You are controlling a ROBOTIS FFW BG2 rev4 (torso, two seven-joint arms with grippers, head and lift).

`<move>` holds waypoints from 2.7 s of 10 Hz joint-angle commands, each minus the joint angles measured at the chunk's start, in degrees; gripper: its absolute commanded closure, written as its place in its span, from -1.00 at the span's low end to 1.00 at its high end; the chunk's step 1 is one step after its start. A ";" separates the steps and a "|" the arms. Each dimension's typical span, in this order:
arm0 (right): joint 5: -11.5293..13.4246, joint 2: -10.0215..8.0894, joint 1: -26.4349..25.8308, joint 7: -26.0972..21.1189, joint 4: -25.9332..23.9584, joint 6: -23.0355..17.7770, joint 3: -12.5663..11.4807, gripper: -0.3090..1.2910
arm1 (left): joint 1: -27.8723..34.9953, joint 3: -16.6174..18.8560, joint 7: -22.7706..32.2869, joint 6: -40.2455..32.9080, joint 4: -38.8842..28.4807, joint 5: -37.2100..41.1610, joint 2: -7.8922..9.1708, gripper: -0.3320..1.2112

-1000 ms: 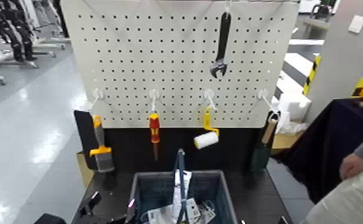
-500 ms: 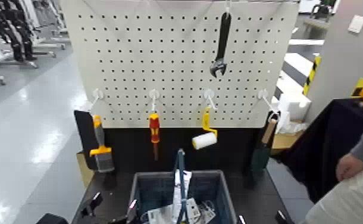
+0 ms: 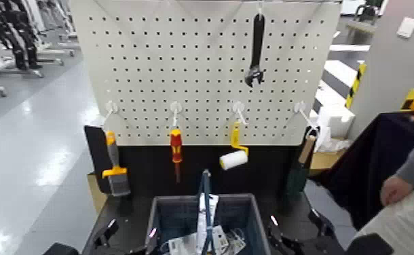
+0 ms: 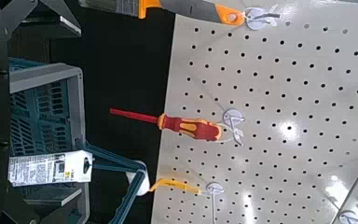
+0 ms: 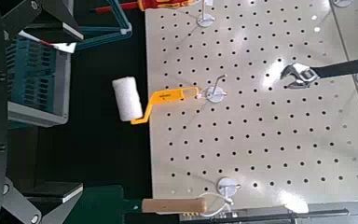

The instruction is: Put the black wrench into the crate.

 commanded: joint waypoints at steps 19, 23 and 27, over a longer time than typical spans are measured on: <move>-4.35 1.37 -34.41 17.46 8.52 7.28 -1.00 -0.36 | -2.84 -2.20 -0.37 0.71 1.90 1.96 1.61 -0.43; -6.19 0.66 -40.47 18.78 11.69 6.14 0.49 -0.36 | -3.36 -2.55 -0.46 0.89 2.34 1.96 1.79 -0.43; -8.22 0.49 -45.48 19.92 15.29 4.91 2.60 -0.35 | -3.89 -2.81 -0.72 0.97 2.61 1.96 1.97 -0.43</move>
